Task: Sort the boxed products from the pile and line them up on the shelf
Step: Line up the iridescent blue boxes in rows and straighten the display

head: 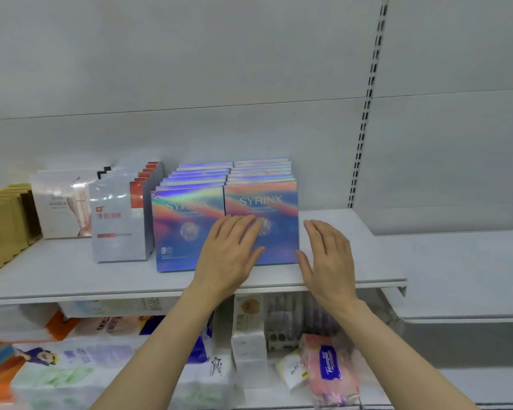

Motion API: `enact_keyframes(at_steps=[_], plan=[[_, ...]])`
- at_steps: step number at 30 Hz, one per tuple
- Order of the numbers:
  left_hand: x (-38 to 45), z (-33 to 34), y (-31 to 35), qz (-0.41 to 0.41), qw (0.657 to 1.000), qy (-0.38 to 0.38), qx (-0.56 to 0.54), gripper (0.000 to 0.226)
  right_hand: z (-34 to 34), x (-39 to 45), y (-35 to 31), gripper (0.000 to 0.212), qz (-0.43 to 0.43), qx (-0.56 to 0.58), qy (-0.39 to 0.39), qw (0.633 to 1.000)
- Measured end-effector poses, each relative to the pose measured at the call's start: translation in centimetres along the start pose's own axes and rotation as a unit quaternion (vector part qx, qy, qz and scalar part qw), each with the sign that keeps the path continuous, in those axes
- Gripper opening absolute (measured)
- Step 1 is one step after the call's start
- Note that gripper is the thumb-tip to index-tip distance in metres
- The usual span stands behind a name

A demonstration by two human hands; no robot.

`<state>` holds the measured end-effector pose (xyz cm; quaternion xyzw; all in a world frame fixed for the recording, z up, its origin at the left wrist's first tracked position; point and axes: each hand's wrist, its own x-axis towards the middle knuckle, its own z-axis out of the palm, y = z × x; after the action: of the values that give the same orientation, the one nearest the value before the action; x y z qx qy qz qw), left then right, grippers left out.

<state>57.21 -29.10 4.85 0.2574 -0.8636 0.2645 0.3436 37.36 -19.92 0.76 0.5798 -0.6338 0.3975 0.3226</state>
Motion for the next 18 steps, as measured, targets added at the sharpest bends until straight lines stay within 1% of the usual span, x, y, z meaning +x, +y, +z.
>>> enact_keyframes(at_steps=[5, 12, 15, 18], plan=[[3.5, 1.6, 6.7, 0.029, 0.998, 0.006, -0.060, 0.043, -4.0, -1.4, 6.0, 0.051, 0.032, -0.032, 0.004, 0.999], [9.6, 4.5, 20.5, 0.065, 0.984, -0.005, -0.163, 0.040, -11.7, -4.5, 16.7, 0.048, 0.069, -0.111, -0.012, 0.991], [11.9, 5.7, 26.8, 0.076, 0.977, -0.022, -0.199, 0.041, -15.2, -6.5, 21.6, 0.047, 0.088, -0.149, -0.016, 0.985], [13.8, 7.0, 32.5, 0.088, 0.967, -0.055, -0.234, 0.042, -18.6, -8.6, 25.8, 0.047, 0.112, -0.187, -0.022, 0.976]])
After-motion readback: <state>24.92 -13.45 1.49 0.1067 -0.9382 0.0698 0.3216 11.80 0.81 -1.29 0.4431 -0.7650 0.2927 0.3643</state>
